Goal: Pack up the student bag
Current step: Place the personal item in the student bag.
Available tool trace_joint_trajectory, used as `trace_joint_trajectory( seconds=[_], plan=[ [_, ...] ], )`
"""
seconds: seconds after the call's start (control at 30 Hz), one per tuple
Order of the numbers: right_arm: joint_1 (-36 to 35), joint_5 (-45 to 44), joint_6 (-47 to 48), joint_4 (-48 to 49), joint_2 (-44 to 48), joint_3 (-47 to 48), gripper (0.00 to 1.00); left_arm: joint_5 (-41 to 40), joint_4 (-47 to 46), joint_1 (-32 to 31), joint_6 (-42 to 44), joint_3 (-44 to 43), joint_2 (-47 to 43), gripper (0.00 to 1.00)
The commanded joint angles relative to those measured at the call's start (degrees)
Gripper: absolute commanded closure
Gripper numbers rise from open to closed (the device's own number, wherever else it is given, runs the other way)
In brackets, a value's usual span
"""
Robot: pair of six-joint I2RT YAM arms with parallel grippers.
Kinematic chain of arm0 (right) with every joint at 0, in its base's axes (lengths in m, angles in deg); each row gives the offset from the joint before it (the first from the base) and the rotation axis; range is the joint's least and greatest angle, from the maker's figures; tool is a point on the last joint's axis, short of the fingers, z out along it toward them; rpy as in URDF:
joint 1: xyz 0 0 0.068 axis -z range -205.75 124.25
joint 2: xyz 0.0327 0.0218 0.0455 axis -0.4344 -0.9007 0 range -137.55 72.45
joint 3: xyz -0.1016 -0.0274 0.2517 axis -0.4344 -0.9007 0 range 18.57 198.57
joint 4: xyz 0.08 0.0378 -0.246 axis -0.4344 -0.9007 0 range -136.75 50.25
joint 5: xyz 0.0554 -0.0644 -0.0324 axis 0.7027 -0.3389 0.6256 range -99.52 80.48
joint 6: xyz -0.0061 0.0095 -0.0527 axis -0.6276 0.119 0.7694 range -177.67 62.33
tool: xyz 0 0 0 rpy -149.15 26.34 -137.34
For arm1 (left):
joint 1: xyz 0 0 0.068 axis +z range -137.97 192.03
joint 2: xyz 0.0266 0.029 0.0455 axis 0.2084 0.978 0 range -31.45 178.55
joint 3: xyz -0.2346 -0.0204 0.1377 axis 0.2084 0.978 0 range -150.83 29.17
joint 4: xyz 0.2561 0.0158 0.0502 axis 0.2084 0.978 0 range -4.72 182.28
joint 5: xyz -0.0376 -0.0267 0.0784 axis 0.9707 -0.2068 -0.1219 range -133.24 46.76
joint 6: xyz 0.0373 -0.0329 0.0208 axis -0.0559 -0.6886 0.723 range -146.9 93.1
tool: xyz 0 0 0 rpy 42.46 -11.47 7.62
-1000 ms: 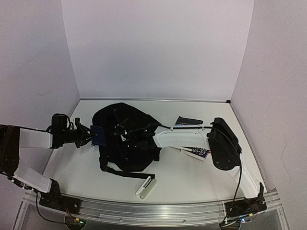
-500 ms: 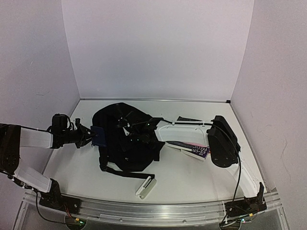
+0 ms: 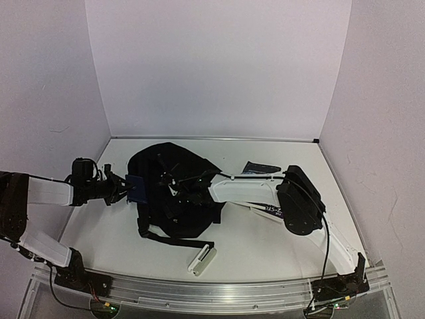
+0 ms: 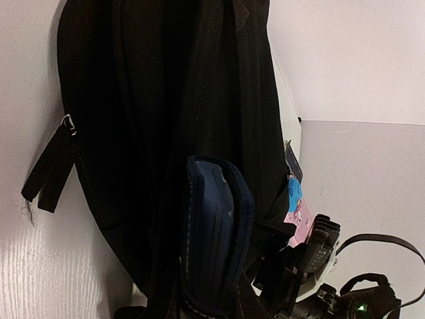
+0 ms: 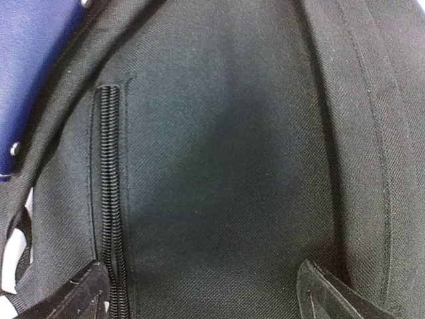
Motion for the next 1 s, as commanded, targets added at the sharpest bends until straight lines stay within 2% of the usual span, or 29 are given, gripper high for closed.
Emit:
trace_joint_trajectory(
  seconds=[0.0, 0.07, 0.23, 0.4, 0.6, 0.67, 0.83, 0.97],
  plan=[
    [-0.2, -5.9, -1.0, -4.0, -4.2, 2.1, 0.06, 1.0, -2.3, 0.3, 0.6, 0.1, -0.2, 1.0],
    [-0.2, -7.0, -1.6, -4.9, -5.2, 2.3, 0.11, 0.9, -2.3, 0.3, 0.6, 0.2, -0.2, 1.0],
    [0.8, -2.8, -3.1, -5.0, -6.7, 1.7, 0.42, 0.8, -2.0, 0.4, 0.7, 0.3, -0.4, 1.0],
    [2.8, 3.7, -4.4, -4.8, -7.6, 0.0, 0.62, 0.4, -1.1, 0.4, 1.2, 0.4, -0.9, 1.0],
    [2.8, 0.4, -3.9, -4.9, -7.6, -0.7, 0.66, 0.2, -0.7, 0.4, 1.4, 0.5, -1.1, 1.0],
    [2.5, -3.6, -3.9, -4.9, -6.9, -1.3, 0.73, 0.7, -1.1, 0.5, 1.5, 0.5, -1.4, 1.0],
    [0.9, -10.7, -4.8, -4.6, -4.9, -2.1, 1.0, 2.1, -0.9, 0.4, 3.2, -0.4, -3.4, 1.0],
    [0.7, -8.0, -8.9, -1.5, -1.8, -2.7, 1.0, 2.8, 1.7, 0.3, 3.2, -2.0, -5.7, 1.0]
  ],
)
